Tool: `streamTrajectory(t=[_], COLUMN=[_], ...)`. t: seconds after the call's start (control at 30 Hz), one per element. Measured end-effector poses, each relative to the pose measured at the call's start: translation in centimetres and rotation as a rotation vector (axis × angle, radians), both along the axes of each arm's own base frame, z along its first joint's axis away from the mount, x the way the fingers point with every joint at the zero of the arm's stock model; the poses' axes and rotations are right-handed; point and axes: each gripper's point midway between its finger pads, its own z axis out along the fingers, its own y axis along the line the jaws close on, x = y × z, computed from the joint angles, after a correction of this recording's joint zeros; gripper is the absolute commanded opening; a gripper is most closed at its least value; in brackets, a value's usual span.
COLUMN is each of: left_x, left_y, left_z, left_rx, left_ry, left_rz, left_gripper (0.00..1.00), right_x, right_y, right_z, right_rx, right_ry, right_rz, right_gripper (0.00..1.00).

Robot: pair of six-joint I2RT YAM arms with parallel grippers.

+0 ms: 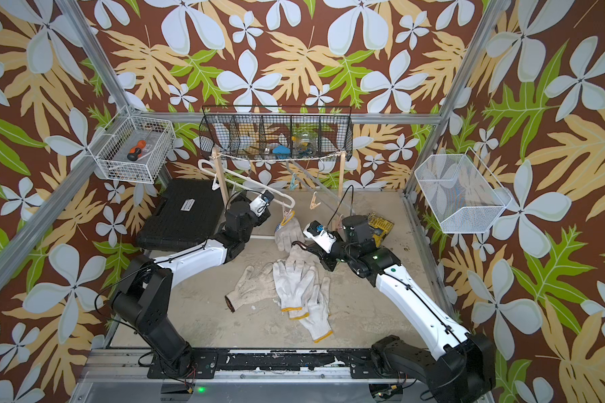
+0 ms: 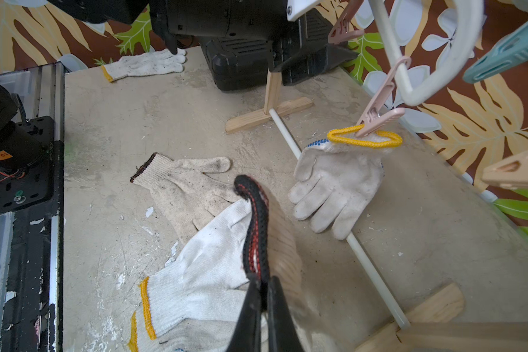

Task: Clip the gloves onto a hanger to dry
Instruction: Open the clamp at the hanger.

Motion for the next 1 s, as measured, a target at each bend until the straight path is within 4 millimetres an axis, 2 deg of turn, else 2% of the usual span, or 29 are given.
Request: streamTrajectory(t=[0.23, 0.53, 0.83, 0.9, 1.0], left_x=[0.2, -0.7, -0.9, -0.9, -1.0], left_y=[-0.1, -0.1, -1.2, -1.3, -1.5], left_z=[0.9, 2.0, 1.4, 1.4, 1.5], left_rx=[0.003, -0.063, -0.116, -0.124, -0.137], left_ry=[-0.023, -0.040, -0.019, -0.018, -0.015], left_rz=[-0.003, -0.017, -0.079, -0.083, -0.098], left_gripper=[0.73, 0.75, 0.74, 0.72, 0.63], right_x=[0.1, 0.0, 0.0, -0.1, -0.1], right_y=[0.1, 0.4, 0.5, 0.4, 0.4], right_z=[0.1, 0.3, 0.3, 0.3, 0.2], right_rx=[0.003, 0.019, 0.024, 0.024, 0.024], right_ry=[0.002, 0.008, 0.006, 0.008, 0.011], right_rz=[-0.002, 0.014, 0.018, 0.018, 0.017], right_gripper=[0.00, 0.00, 0.00, 0.00, 0.00])
